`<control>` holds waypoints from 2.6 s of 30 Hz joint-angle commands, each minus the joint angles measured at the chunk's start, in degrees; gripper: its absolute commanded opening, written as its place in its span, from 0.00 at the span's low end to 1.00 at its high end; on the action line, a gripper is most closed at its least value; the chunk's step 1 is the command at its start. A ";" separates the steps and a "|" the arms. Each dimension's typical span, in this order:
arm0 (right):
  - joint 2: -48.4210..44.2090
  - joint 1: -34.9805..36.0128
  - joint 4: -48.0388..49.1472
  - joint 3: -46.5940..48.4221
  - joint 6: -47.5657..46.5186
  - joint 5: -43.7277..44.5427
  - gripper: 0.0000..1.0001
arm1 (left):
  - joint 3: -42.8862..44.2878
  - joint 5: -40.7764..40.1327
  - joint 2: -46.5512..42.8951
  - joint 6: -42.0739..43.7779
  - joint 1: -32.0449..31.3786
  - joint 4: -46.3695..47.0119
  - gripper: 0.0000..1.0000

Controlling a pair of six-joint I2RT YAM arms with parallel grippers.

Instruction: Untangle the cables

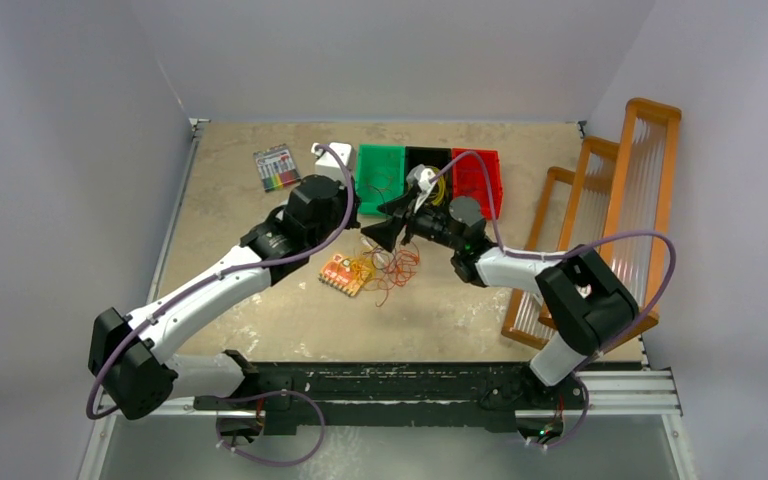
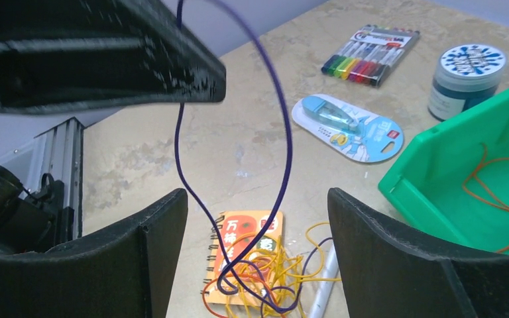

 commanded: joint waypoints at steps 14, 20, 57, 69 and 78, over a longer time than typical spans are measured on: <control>8.06 3.70 9.38 2.85 2.44 1.27 0.60 | 7.30 1.34 -1.61 0.71 0.32 0.70 0.00; 12.86 3.65 15.14 2.98 6.42 1.47 0.39 | 12.36 1.19 -2.50 0.49 0.36 -0.62 0.00; 23.29 3.68 20.06 -5.16 6.28 4.31 0.35 | 39.14 -3.25 -0.32 8.68 0.32 -4.19 0.00; 23.75 3.69 21.45 -6.48 7.39 5.17 0.38 | 51.96 -8.84 5.06 16.44 0.34 -3.85 0.00; 24.10 3.70 22.08 -7.09 7.85 5.64 0.42 | 60.92 -12.53 9.98 23.29 0.34 -0.83 0.00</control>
